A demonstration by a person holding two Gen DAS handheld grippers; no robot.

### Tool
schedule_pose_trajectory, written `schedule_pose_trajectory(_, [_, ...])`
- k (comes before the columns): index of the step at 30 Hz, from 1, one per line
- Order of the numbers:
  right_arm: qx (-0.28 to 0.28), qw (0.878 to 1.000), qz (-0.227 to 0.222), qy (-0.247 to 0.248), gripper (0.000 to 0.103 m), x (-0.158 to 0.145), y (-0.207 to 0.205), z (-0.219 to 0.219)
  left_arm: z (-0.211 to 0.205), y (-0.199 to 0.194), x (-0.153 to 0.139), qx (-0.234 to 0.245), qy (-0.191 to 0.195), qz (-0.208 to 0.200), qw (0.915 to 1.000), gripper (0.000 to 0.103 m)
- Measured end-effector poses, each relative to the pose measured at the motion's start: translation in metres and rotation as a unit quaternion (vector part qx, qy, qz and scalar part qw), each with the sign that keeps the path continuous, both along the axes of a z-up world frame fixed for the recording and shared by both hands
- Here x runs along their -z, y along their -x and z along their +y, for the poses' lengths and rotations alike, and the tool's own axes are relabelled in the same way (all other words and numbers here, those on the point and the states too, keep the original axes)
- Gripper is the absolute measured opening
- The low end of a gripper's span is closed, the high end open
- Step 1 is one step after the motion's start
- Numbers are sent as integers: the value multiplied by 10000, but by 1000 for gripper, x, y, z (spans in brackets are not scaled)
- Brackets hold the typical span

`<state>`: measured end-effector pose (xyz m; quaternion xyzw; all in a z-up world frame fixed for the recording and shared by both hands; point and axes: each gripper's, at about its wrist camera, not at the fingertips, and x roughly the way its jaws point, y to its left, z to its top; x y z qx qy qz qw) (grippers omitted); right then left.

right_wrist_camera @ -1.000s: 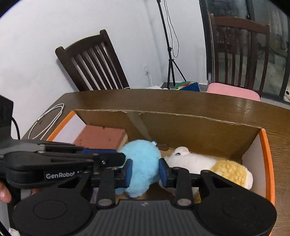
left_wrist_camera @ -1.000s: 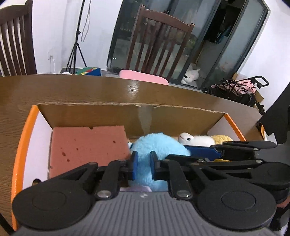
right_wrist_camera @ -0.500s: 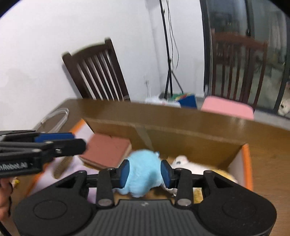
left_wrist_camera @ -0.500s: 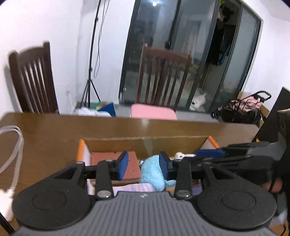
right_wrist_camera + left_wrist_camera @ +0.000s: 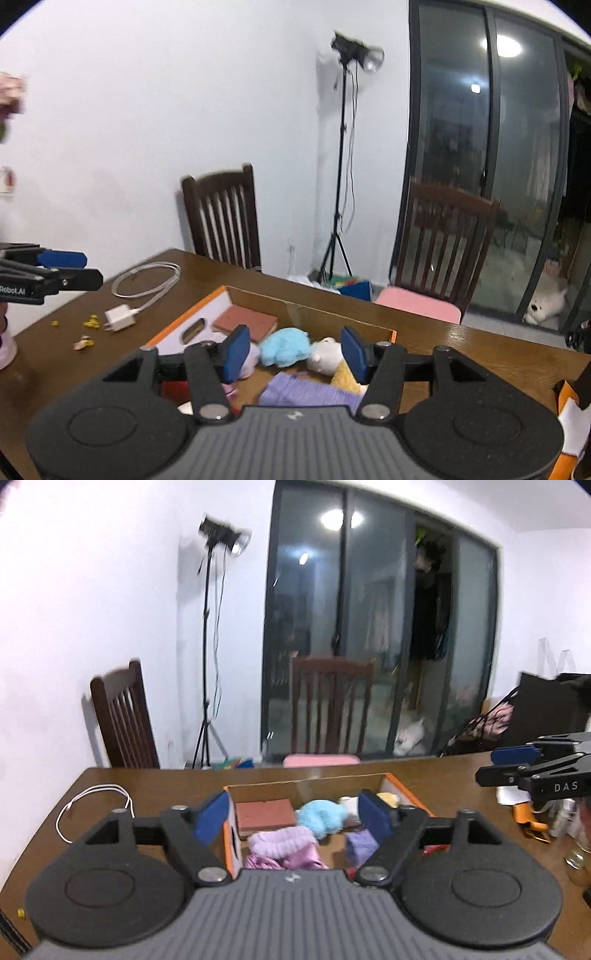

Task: Organize soft objects
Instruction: 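Move both tools back toward the blue milk carton, then close both grippers on the blue milk carton and lift it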

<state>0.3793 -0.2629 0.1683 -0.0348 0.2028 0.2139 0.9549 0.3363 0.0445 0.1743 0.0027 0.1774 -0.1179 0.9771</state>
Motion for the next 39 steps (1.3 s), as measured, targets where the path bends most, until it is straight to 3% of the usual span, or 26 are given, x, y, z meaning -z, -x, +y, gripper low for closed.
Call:
schedule_pose_trajectory(4, [-145,9994,-307,-89,65,23,66,-6,-11,61,27,224,138,-161,9995,90])
schedule_pose_trajectory(6, [-178,9987,-462,-122,71,42,98,-6,-15,88,47,262,282,-182,9991,97])
schedule_pose_trajectory(9, [-328,9974,-576,-280,81,77,141,-8,-20,121,80,231,318,-170,9991,99])
schedule_pose_trajectory(13, [-314,9969,-226,-684,84,125,181,-16,-25,151,123,-79,174,86,9998,101])
schedule_pose_trajectory(16, [-238,9960,169,-849,84,150,182,-18,-28,161,140,-148,12,340,9993,101])
schedule_pose_trajectory(21, [-144,9969,240,-740,83,162,170,-11,-22,140,144,-379,131,502,9979,101])
schedule_pose_trajectory(25, [-165,9957,374,-836,81,170,156,-7,-28,121,150,-246,244,644,9973,101])
schedule_pose_trajectory(29, [-233,9910,763,-1072,65,177,115,-8,-41,77,156,-28,477,803,9956,100])
schedule_pose_trajectory(31, [-271,9895,836,-1143,59,179,92,-9,-48,51,157,188,574,858,9945,94])
schedule_pose_trajectory(33, [-206,9857,993,-1346,55,180,65,-13,-53,22,159,401,764,1032,9909,77])
schedule_pose_trajectory(35, [-151,9767,1340,-1668,48,185,34,-19,-58,-14,165,562,964,1423,9835,67])
schedule_pose_trajectory(39, [51,9663,1791,-1850,39,203,-11,-20,-71,-60,184,695,1032,1744,9768,63])
